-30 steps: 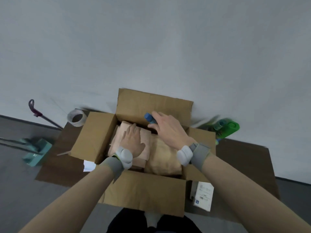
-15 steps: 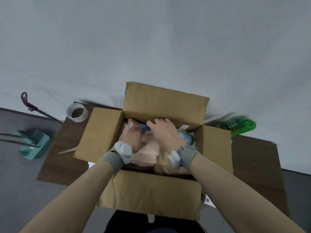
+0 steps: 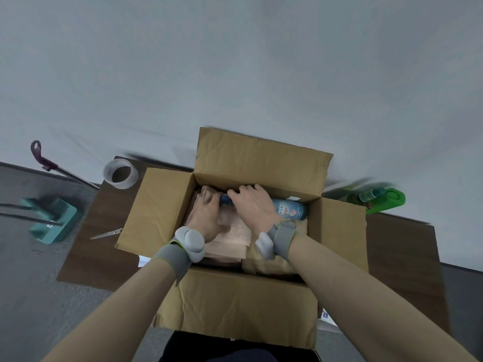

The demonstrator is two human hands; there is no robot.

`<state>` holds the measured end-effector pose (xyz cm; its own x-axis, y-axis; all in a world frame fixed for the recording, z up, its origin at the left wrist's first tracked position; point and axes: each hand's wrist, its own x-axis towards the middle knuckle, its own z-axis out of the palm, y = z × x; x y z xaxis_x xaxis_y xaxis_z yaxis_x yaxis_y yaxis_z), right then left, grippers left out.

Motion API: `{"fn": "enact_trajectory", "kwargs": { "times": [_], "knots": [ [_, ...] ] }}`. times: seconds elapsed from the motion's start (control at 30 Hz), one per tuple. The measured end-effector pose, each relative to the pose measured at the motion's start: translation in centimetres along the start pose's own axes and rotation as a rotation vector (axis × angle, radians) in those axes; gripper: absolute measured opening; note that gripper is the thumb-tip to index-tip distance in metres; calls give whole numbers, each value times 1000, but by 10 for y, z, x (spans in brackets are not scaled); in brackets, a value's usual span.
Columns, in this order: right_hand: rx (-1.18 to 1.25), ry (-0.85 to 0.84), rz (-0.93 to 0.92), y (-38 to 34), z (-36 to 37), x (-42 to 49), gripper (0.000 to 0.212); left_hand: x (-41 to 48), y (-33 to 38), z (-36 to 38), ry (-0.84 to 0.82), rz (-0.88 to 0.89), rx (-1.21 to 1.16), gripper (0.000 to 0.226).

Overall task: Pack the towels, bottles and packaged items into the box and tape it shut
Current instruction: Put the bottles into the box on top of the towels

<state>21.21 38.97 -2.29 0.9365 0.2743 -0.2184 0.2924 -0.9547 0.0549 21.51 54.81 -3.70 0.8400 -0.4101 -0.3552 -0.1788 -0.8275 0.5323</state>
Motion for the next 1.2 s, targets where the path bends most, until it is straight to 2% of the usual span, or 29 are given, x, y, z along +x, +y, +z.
{"fn": "enact_trajectory", "kwargs": {
  "times": [0.17,0.27,0.43,0.57,0.73,0.83,0.97,1.2],
  "knots": [
    [-39,-41,10,-7,9,1,24,-1,0,7,7,-27,57,103],
    [-42,-49,60,-8,9,1,21,0,1,9,-3,-28,116,106],
    [-27,-88,110,-6,4,-3,45,2,3,9,-38,-24,181,112],
    [59,-95,111,0,0,-9,51,4,1,9,-57,-14,208,111],
    [191,-74,115,22,-11,-27,33,7,2,11,-93,-32,273,111],
    [264,-1,134,36,-20,-44,27,8,6,13,-103,-38,320,109],
    [380,116,181,50,-32,-60,6,6,7,14,-99,-66,354,107],
    [521,251,216,89,-29,-97,6,-2,33,14,-116,-134,546,101]
  ]
}}
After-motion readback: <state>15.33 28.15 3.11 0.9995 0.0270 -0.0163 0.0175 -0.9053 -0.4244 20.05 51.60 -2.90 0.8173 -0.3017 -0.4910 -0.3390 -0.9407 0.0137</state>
